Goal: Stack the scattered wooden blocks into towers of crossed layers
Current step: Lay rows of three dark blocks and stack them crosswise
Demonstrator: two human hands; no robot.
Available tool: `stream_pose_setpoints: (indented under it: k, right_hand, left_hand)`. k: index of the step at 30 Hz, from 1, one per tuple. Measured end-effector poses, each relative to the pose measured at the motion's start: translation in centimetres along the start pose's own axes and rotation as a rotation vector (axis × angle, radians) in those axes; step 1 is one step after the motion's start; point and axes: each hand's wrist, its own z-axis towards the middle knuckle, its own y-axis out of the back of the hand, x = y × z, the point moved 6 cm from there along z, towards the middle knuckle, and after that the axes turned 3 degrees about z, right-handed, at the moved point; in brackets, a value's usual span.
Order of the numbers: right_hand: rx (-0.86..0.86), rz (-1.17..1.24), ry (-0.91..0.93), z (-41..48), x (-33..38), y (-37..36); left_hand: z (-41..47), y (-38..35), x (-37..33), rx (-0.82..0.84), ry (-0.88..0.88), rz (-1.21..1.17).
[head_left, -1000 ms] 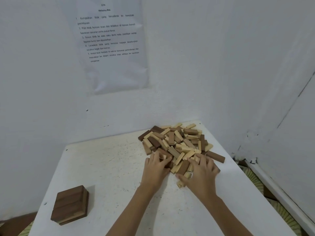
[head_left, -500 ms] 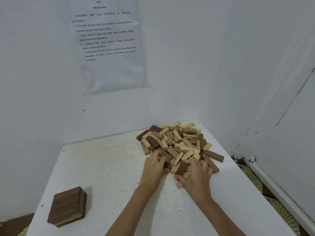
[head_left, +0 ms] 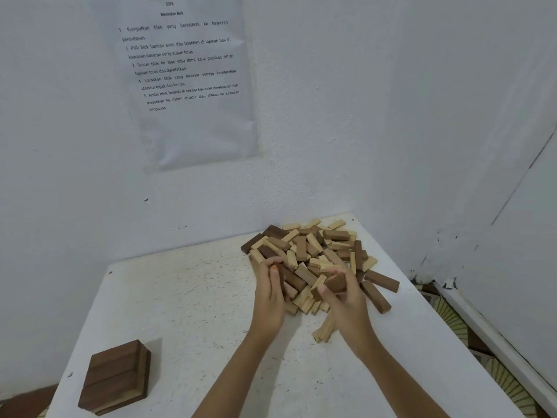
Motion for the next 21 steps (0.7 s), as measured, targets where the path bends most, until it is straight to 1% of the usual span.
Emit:
stream_pose_setpoints:
  k: [3,6,8,10,13,17,21]
  right_hand:
    - [-0.026,0.175,-0.113,2.0,0.3,0.4]
    - [-0.041,0.353,-0.163,4.7,1.5,0.3]
    - [-0.043,0.350,-0.184,6.5,2.3,0.1]
    - [-0.027,0.236,-0.197,8.4,2.3,0.0]
    - [-0.015,-0.033,-0.200,11.2,2.0,-0.1]
    - [0.011,-0.399,-0.072,14.6,1.9,-0.6]
    - [0.048,-0.657,-0.046,17.0,1.5,-1.2]
  left_hand:
    - [1.5,-0.4,0.0,0.001,0.088,-0.073]
    - [3.2,-0.7,-0.3,0.014,0.168,-0.185]
    - [4.7,-0.7,-0.1,0.000,0.172,-0.212]
    - [6.1,-0.5,0.4,-0.038,0.200,-0.237]
    - [8.0,-0.1,0.8,-0.073,0.229,-0.265]
    - [9.6,0.0,0.9,-0.087,0.229,-0.305]
    - [10.6,-0.1,1.5,-0.108,0.235,-0.300]
